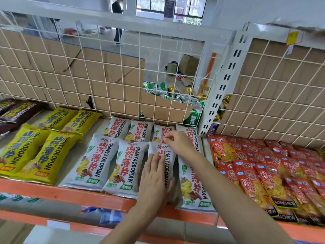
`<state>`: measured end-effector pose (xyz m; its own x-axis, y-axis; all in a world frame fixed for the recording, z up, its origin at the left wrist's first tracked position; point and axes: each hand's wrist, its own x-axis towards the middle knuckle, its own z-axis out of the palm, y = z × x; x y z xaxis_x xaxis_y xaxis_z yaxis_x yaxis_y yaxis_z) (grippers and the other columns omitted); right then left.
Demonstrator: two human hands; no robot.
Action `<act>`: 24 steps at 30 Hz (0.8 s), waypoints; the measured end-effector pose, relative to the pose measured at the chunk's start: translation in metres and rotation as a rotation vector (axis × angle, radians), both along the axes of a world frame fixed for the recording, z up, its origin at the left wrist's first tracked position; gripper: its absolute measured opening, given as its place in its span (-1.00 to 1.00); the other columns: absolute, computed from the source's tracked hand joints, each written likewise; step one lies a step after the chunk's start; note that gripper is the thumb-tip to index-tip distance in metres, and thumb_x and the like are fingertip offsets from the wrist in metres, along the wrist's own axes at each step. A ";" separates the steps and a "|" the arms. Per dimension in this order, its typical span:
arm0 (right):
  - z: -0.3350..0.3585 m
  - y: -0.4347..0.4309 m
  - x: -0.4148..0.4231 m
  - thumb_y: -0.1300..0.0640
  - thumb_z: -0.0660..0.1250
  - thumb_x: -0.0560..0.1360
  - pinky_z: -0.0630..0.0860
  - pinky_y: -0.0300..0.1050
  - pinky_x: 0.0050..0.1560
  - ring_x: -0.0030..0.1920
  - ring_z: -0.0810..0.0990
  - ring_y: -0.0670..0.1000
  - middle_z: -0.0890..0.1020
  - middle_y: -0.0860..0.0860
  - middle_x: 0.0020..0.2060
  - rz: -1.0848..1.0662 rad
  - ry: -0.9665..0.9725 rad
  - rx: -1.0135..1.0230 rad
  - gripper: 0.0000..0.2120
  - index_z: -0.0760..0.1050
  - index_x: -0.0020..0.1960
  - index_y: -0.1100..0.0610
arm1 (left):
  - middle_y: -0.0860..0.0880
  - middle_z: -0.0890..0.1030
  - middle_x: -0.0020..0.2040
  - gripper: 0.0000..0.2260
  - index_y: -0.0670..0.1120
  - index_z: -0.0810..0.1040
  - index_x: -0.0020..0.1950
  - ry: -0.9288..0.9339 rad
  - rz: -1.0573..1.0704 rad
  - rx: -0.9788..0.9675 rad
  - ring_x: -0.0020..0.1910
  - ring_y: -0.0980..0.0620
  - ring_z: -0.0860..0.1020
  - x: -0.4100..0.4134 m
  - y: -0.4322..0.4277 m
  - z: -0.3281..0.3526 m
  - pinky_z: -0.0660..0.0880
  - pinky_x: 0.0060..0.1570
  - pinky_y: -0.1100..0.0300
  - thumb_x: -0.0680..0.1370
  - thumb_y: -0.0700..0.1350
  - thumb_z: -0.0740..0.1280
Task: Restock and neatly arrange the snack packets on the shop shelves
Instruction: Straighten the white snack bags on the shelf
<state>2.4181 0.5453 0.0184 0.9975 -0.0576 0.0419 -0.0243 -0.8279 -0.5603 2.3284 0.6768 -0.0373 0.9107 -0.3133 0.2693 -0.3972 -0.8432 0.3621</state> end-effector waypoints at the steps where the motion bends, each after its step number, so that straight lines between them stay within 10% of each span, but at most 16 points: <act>1: 0.000 0.000 -0.001 0.09 0.24 0.54 0.49 -0.03 0.11 0.06 0.56 0.03 0.63 0.03 0.06 0.024 0.017 0.000 -0.79 0.58 0.11 0.10 | -0.17 0.47 0.32 -0.43 -0.19 0.43 0.35 -0.009 -0.018 0.034 0.31 -0.15 0.43 0.004 0.000 0.001 0.22 0.37 0.07 0.47 0.12 0.08; 7: 0.001 -0.001 -0.001 0.10 0.27 0.53 0.49 -0.03 0.12 0.06 0.56 0.03 0.63 0.03 0.06 0.040 0.087 -0.021 -0.80 0.60 0.08 0.11 | -0.13 0.51 0.28 -0.49 -0.07 0.53 0.28 0.008 -0.071 0.193 0.27 -0.10 0.48 0.012 0.001 0.006 0.46 0.12 -0.08 0.46 0.12 0.07; 14: -0.001 -0.005 0.001 0.04 0.29 0.52 0.35 -0.13 -0.27 -0.32 0.46 -0.02 0.51 0.01 -0.38 0.012 0.183 -0.043 -0.76 0.50 -0.27 0.11 | -0.17 0.37 0.40 -0.37 0.03 0.31 0.44 0.029 -0.065 0.273 0.37 -0.30 0.31 0.009 -0.001 -0.003 0.23 0.23 -0.18 0.43 0.27 0.07; 24: 0.007 -0.014 -0.017 0.09 0.20 0.55 0.49 -0.05 -0.07 -0.11 0.55 0.05 0.63 0.06 -0.12 -0.121 -0.011 -0.026 -0.80 0.55 -0.07 0.17 | -0.17 0.40 0.38 -0.35 0.03 0.33 0.41 0.120 -0.078 0.258 0.35 -0.27 0.34 0.008 0.001 0.003 0.23 0.22 -0.13 0.40 0.31 0.07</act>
<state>2.4007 0.5315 0.0253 0.9827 -0.1765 0.0560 -0.1190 -0.8337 -0.5392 2.3363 0.6781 -0.0342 0.9015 -0.4282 0.0633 -0.4322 -0.8821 0.1877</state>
